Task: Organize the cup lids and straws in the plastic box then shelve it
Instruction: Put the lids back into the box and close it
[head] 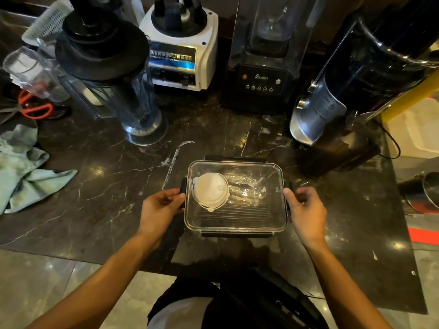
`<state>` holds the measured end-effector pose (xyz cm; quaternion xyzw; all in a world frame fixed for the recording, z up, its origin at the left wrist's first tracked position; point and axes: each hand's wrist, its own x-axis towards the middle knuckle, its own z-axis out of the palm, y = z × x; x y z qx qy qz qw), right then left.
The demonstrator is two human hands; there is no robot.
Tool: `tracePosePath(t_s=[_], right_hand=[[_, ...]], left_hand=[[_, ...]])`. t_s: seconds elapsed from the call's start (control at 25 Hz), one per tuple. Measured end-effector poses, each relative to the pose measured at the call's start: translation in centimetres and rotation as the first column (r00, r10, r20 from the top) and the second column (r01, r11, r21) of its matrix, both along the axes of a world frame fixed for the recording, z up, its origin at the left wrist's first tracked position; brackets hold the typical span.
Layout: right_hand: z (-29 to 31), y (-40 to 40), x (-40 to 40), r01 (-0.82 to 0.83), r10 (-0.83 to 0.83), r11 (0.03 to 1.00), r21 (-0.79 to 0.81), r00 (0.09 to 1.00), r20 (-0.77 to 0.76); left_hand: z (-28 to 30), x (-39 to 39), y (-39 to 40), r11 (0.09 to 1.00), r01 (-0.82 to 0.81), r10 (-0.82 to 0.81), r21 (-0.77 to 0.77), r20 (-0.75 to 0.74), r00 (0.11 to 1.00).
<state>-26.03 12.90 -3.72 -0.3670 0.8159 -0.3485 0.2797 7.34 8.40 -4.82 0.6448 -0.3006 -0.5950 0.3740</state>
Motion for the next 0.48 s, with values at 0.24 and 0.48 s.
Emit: tracePosePath(t_s=[0.24,0.48], right_hand=[[0.1,0.0,-0.2,-0.082,0.089,0.995,0.058,0.987,-0.133],[0.6,-0.7,-0.8,-0.083,0.085,0.993,0.081,0.996,-0.028]], left_hand=[[1.4,-1.5,-1.9,0.979,0.192,-0.173,-0.072,0.207,0.963],[1.3,-1.9,-4.3,0.935,0.348,-0.313,-0.072,0.296,0.902]])
